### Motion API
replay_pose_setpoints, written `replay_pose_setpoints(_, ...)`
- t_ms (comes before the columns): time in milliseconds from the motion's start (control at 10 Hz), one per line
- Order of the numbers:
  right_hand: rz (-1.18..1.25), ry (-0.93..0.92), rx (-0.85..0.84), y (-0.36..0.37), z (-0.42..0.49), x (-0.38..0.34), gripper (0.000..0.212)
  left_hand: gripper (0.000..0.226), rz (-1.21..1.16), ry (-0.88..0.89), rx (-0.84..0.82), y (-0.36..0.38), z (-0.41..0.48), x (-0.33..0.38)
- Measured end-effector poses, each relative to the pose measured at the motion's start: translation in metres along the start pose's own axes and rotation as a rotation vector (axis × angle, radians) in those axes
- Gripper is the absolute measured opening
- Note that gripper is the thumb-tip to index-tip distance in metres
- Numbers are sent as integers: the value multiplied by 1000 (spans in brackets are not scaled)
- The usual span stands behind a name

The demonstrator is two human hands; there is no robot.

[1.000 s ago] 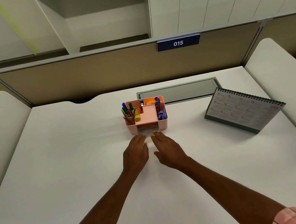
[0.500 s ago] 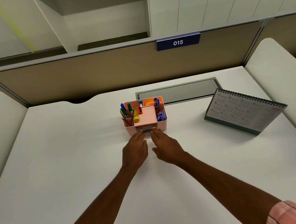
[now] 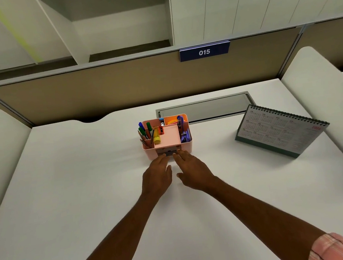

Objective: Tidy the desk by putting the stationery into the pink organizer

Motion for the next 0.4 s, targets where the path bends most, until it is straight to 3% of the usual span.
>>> replay_pose_setpoints(200, -6, 47, -79, -2, -14, 15, 81, 50, 27, -62, -163, 16, -9, 3)
replay_pose_setpoints(400, -22, 85, -86, -19, -30, 27, 86, 53, -5, -12, -153, 9, -19, 21)
Point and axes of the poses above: each hand's wrist, its own z-axis towards the middle knuckle, its own y-axis out of the palm, x = y × z, the point moved 4 cm from there along z, towards the middle knuckle, and after that the axes turned 9 degrees about -y, right-handed, at the moved point
